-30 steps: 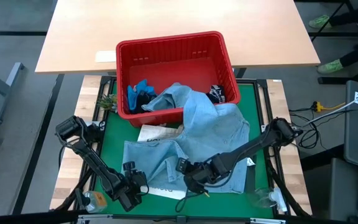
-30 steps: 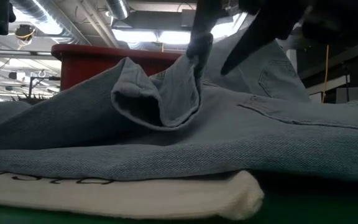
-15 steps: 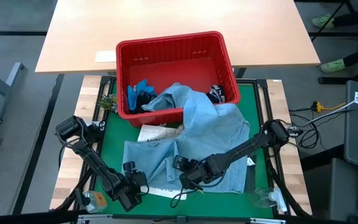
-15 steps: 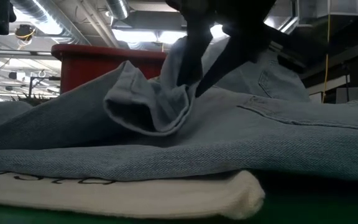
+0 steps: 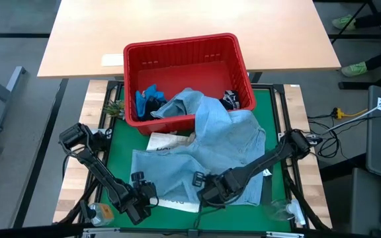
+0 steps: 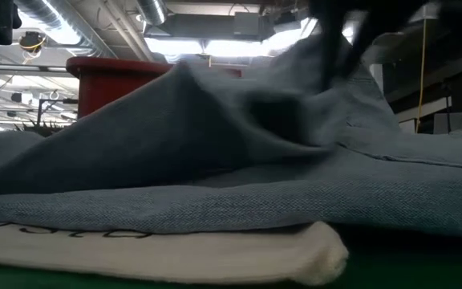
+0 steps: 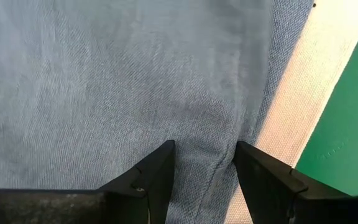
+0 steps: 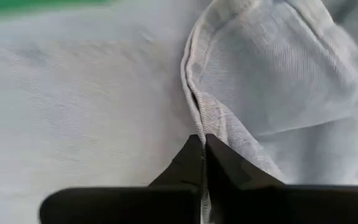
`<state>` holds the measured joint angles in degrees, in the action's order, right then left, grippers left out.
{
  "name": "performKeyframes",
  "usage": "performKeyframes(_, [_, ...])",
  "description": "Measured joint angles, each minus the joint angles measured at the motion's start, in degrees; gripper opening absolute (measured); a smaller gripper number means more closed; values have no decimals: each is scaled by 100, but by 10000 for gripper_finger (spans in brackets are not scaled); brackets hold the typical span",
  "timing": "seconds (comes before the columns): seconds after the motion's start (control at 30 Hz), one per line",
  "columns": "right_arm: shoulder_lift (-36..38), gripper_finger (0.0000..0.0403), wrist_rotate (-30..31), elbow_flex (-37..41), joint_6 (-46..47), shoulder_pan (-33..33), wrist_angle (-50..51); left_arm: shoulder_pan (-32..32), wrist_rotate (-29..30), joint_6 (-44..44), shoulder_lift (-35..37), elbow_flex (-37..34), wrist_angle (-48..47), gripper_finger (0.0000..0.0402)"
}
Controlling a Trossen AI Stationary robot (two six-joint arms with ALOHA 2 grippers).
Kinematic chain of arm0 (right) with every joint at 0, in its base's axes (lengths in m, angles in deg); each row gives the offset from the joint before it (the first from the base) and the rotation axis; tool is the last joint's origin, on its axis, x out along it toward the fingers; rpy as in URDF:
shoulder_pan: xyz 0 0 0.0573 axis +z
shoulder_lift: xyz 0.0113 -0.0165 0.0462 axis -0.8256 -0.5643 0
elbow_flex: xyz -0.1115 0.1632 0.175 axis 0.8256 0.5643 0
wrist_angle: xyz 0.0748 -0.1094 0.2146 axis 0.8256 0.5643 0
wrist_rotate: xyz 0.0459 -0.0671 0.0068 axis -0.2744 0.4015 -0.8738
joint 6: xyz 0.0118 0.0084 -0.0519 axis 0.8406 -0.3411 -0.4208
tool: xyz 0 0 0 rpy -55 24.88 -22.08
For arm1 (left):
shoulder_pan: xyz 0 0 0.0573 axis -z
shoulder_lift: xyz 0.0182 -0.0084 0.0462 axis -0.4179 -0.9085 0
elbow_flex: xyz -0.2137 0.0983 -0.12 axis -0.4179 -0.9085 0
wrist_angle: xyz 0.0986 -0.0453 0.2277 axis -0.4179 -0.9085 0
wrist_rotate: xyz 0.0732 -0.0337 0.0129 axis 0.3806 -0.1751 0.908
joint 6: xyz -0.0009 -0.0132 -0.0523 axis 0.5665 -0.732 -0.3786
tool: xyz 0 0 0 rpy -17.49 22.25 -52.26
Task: Fold Laundry from Bin
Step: Fold the light blue jeans
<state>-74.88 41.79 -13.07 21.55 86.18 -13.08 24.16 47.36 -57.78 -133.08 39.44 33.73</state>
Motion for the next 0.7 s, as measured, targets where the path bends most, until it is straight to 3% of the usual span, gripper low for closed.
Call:
performKeyframes(0.17, [0, 7, -367, -94, 252, 142, 589, 0, 2, 1, 0, 0, 49, 164])
performKeyframes(0.43, [4, 23, 399, -27, 254, 92, 746, 0, -1, 9, 0, 0, 85, 164])
performKeyframes(0.7, [4, 33, 497, -27, 246, -33, 1007, -6, -218, -91, 4, 0, 98, 164])
